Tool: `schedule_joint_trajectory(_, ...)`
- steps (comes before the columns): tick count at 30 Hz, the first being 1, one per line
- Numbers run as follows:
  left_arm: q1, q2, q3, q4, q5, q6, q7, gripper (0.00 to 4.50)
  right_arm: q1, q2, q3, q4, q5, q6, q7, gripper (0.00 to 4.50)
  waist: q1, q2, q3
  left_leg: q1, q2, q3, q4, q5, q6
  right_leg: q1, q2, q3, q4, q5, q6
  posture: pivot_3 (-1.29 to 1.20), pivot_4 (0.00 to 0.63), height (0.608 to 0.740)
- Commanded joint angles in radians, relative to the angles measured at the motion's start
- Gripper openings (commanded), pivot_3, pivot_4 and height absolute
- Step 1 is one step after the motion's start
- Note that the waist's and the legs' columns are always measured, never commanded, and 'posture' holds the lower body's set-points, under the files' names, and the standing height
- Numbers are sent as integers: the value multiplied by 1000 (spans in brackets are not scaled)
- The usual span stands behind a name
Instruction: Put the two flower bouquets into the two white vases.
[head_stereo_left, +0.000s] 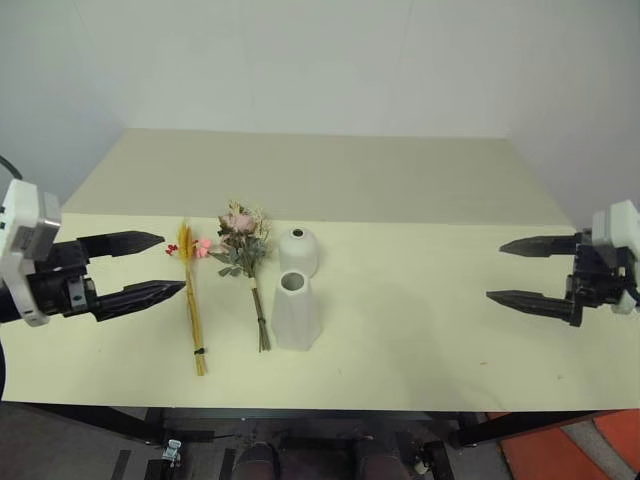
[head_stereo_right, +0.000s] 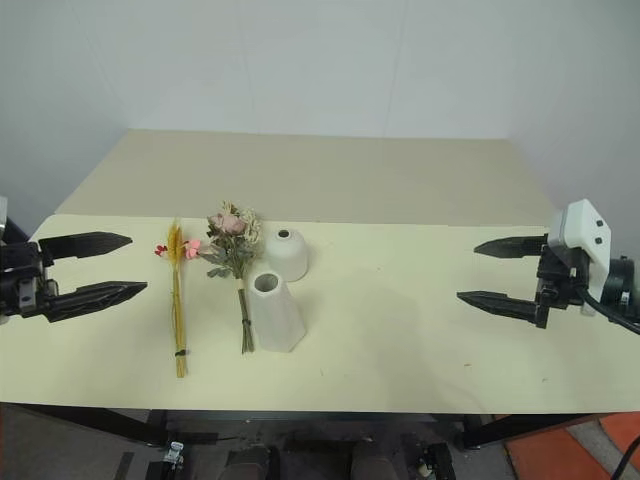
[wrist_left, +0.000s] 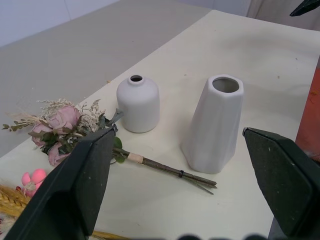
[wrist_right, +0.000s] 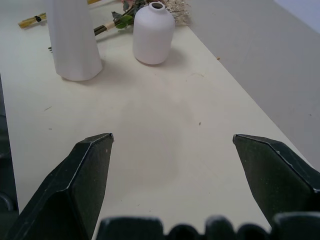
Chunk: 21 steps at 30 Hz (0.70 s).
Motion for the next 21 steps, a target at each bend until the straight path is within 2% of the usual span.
schedule_joint_trajectory(1, -5, 19, 22, 3, 9, -20, -15, 4439, -7, -3, -29, -25, 6, -15, -9, 4500, 0, 0, 0, 0, 0, 0, 0, 0, 0, 0, 0, 0, 0, 0, 0, 0, 150, 740)
schedule_joint_trajectory(8, -4, 13, 25, 13, 20, -25, -30, 4439, -8, 0, -30, -29, 9, -14, -13, 4500, 1, 0, 0, 0, 0, 0, 0, 0, 0, 0, 0, 0, 0, 0, 0, 0, 150, 740)
schedule_joint_trajectory(12, -6, 39, -20, 19, 66, 15, 29, 4439, -6, 0, -33, -31, 9, -14, -15, 4500, 0, 0, 0, 0, 0, 0, 0, 0, 0, 0, 0, 0, 0, 0, 0, 0, 150, 740)
schedule_joint_trajectory(16, -43, 139, -149, 24, 131, 125, 138, 4439, -8, 2, -33, -35, 12, -9, -20, 4500, 1, 0, 0, 0, 0, 0, 0, 0, 0, 0, 0, 0, 0, 0, 0, 0, 150, 740)
schedule_joint_trajectory(21, -218, 200, -329, 58, 102, 379, 276, 4439, -20, 6, -25, -44, 19, -8, -24, 4500, 3, 0, 0, 0, 0, 0, 0, 0, 0, 0, 0, 0, 0, 0, 0, 0, 150, 740)
